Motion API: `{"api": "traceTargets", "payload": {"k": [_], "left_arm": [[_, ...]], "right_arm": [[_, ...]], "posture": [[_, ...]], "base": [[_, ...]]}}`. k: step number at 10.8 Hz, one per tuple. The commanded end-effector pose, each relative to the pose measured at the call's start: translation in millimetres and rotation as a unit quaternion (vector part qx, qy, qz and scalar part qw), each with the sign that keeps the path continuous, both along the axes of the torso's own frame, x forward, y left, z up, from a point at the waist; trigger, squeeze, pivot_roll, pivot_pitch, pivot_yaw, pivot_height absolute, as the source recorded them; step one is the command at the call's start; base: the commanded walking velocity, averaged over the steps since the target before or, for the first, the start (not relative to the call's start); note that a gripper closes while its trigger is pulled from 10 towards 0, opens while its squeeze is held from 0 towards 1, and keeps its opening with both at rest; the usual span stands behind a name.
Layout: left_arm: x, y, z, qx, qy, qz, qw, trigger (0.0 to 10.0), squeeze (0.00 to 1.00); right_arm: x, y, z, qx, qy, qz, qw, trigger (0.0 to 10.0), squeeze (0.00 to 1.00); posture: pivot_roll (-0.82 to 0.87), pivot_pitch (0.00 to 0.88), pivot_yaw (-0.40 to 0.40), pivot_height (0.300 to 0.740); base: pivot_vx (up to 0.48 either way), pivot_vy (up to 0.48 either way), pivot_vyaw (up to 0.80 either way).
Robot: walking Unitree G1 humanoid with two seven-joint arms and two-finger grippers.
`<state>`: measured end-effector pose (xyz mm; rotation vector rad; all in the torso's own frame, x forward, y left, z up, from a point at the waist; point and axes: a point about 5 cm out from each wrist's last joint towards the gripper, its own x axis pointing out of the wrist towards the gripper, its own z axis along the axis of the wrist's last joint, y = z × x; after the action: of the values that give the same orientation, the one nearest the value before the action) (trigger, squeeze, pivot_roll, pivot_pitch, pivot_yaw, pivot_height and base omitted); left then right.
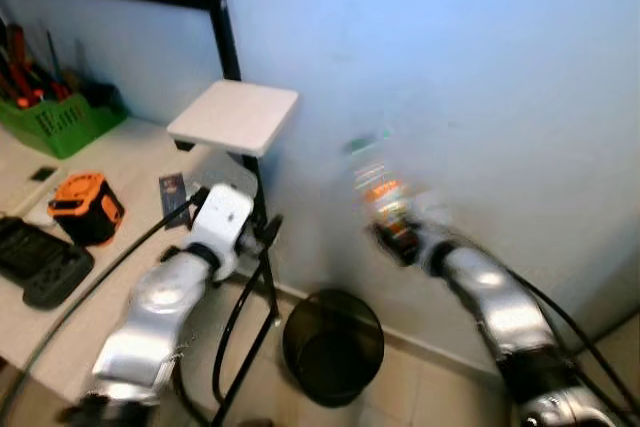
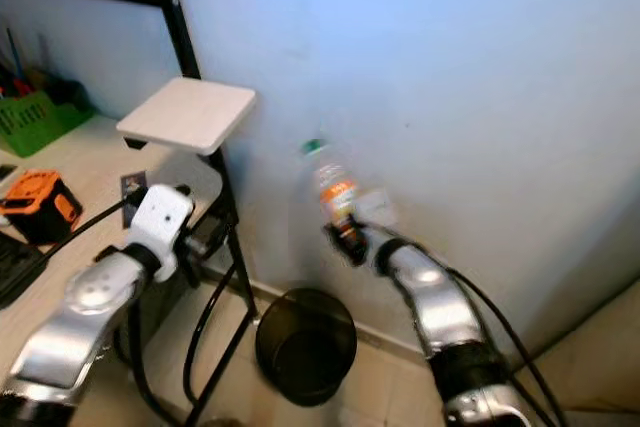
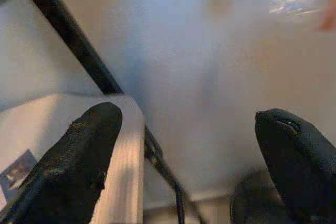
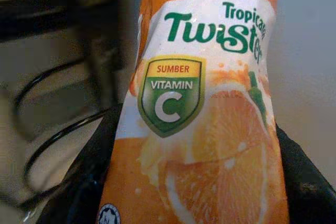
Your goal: Clean up the room
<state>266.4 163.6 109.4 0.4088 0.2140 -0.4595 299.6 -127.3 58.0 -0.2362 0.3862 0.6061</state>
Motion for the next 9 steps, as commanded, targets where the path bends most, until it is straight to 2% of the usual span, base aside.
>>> {"api": "traceTargets", "payload": {"k": [1, 2, 3, 4, 6, 9], "left_arm": [[-6.4, -4.5, -2.7, 0.038, 0.02, -0.074, 0.996, 10.0, 0.73], [-9.7, -2.8, -4.5, 0.061, 0.034, -0.112, 0.991, 10.0, 0.73], [-12.5, -0.5, -5.1, 0.08, 0.049, -0.149, 0.984, 10.0, 0.73], [-14.6, 1.3, -6.0, 0.094, 0.062, -0.179, 0.977, 10.0, 0.73], [-19.0, 2.9, -6.3, 0.107, 0.097, -0.219, 0.965, 10.0, 0.72], [-19.5, 1.3, -4.2, 0.107, 0.103, -0.236, 0.96, 10.0, 0.73]], "right_arm": [[2.9, 3.7, -8.9, -0.037, 0.01, 0.034, 0.999, 10.0, 0.0], [5.0, 6.1, -14.7, -0.044, 0.029, 0.042, 0.998, 10.0, 0.0], [7.2, 8.7, -24.6, -0.075, 0.052, 0.043, 0.995, 10.0, 0.0], [8.7, 8.8, -34.2, -0.115, 0.069, 0.035, 0.99, 10.0, 0.0], [10.6, 7.0, -43.9, -0.149, 0.09, 0.01, 0.985, 10.0, 0.0], [6.4, 17.0, -50.3, -0.147, 0.108, 0.033, 0.983, 10.0, 0.0]], "posture": [[0.02, 0.0, 0.04, 0.74], [0.02, 0.0, 0.04, 0.74], [0.02, 0.0, 0.037, 0.74], [0.02, 0.0, 0.034, 0.74], [0.03, 0.0, 0.028, 0.74], [0.04, 0.002, 0.023, 0.74]], "base": [[0.0, 0.0, 0.0], [0.0, 0.0, 0.0], [0.0, 0.0, 0.0], [0.0, 0.0, 0.0], [0.0, 0.0, 0.0], [0.0, 0.0, 0.0]]}}
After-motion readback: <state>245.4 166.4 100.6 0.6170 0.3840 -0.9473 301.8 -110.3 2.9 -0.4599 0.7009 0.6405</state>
